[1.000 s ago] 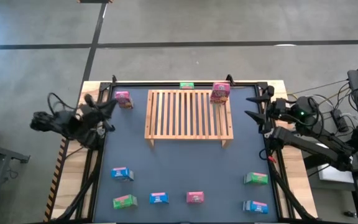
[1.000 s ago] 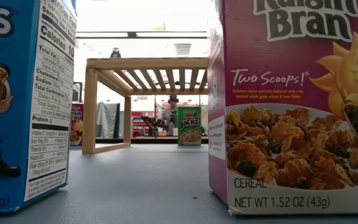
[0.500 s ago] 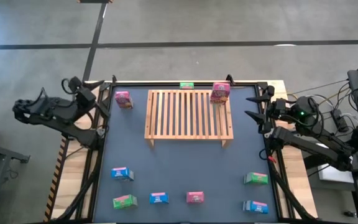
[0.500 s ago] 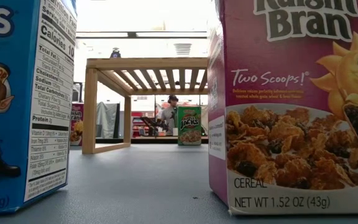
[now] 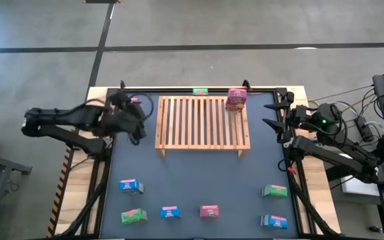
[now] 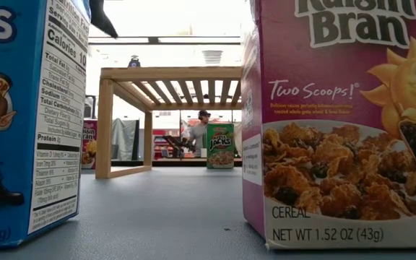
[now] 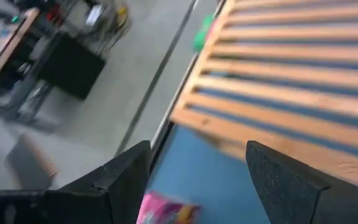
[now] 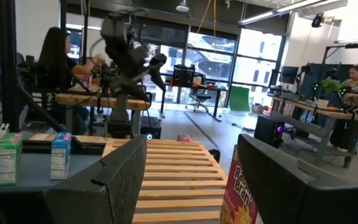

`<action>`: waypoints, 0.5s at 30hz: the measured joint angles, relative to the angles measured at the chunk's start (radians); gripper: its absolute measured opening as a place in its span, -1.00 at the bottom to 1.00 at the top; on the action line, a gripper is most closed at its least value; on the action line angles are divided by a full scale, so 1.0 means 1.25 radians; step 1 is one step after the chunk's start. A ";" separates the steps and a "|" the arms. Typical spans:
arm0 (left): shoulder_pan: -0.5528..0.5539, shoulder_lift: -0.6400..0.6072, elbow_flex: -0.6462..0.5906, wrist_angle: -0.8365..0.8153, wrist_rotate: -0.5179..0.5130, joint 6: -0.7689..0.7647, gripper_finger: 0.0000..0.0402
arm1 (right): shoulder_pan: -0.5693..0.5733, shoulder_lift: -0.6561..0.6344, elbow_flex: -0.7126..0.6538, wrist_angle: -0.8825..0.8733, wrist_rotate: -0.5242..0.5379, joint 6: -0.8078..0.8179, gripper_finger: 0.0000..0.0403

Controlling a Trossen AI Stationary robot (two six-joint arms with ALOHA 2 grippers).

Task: Stack cereal on shelf
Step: Put the top pink cereal box on the shelf

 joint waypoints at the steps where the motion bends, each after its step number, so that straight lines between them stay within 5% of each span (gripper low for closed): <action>1: 0.027 0.007 0.005 -0.005 0.001 0.014 0.23 | 0.000 0.000 0.000 0.000 0.000 0.003 0.19; 5: 0.177 0.002 0.024 -0.008 0.101 0.081 0.23 | 0.000 0.000 0.000 0.000 -0.001 0.007 0.19; 11: 0.525 -0.026 0.038 0.029 0.433 0.215 0.23 | 0.000 0.000 0.000 0.000 -0.003 0.007 0.19; 15: 0.711 -0.016 0.040 0.037 0.577 0.305 0.23 | 0.000 0.000 0.000 -0.001 -0.003 0.007 0.19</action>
